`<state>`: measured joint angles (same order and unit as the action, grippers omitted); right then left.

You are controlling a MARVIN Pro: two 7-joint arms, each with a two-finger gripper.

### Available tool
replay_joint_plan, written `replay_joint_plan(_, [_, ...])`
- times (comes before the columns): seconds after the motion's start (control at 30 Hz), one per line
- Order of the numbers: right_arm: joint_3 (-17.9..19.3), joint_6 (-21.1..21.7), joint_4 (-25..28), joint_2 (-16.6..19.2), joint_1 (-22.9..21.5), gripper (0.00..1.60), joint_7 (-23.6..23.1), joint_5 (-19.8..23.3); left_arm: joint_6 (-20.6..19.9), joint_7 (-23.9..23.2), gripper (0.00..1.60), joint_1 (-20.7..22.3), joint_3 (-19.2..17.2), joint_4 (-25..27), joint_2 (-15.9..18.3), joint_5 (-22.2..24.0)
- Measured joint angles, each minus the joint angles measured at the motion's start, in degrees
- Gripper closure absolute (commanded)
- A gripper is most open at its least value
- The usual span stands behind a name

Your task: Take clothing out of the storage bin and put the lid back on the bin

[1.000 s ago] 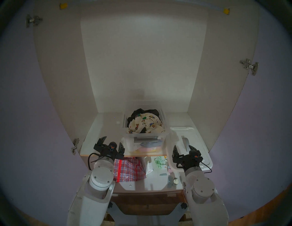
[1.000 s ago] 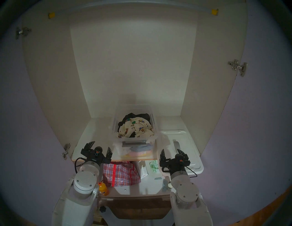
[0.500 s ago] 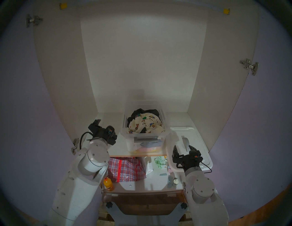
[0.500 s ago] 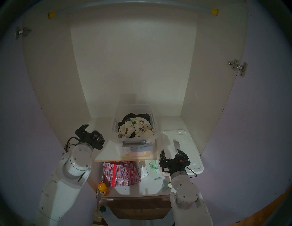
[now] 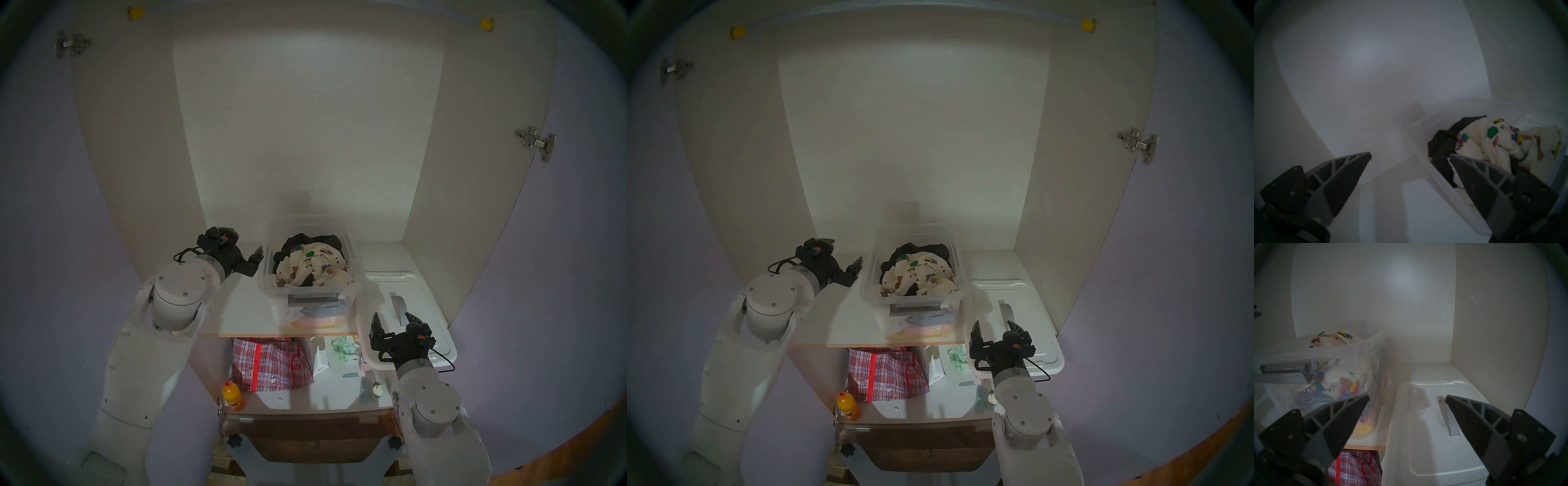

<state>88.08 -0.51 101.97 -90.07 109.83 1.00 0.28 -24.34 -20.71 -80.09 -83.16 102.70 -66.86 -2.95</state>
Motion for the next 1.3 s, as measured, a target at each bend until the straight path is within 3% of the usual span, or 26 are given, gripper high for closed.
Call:
replay_joint_plan(0.17, [-0.02,0.00,-0.06,0.00,-0.01,0.00,0.00,0.00,0.47,-7.45,0.00,4.82,3.77,-3.72,-0.57,-0.50])
replay_joint_plan(0.5, [-0.02,0.00,-0.23,0.00,-0.05,0.00,0.00,0.00,1.77,-20.52,0.00,15.12,2.56,-22.51,-10.94,-0.41])
replay_joint_plan(0.73, [-0.01,-0.01,-0.34,0.00,-0.07,0.00,0.00,0.00,2.31,-20.04,0.00,21.51,3.31,-34.31,-16.27,-2.14])
replay_joint_plan(1.0, [-0.01,-0.01,-0.40,0.00,-0.10,0.00,0.00,0.00,3.98,-18.26,0.00,29.45,6.96,-47.03,-16.58,-11.42])
replay_joint_plan(1.17, [-0.01,-0.01,-0.39,0.00,-0.09,0.00,0.00,0.00,6.30,-18.74,0.00,34.17,7.68,-55.74,-17.14,-13.03])
replay_joint_plan(1.2, [-0.01,-0.01,-0.39,0.00,-0.09,0.00,0.00,0.00,6.96,-18.99,1.06,35.23,8.13,-57.61,-17.26,-13.14])
replay_joint_plan(1.23, [-0.01,-0.01,-0.39,0.00,-0.09,0.00,0.00,0.00,7.91,-19.22,1.06,36.18,8.49,-59.37,-17.38,-13.22])
replay_joint_plan(1.27, [-0.01,-0.01,-0.39,0.00,-0.09,0.00,0.00,0.00,9.50,-19.57,1.44,37.46,9.16,-61.70,-17.55,-13.36])
replay_joint_plan(1.3, [-0.01,-0.01,-0.39,0.00,-0.09,0.00,0.00,0.00,10.19,-19.70,1.60,38.00,9.58,-62.64,-17.60,-13.40])
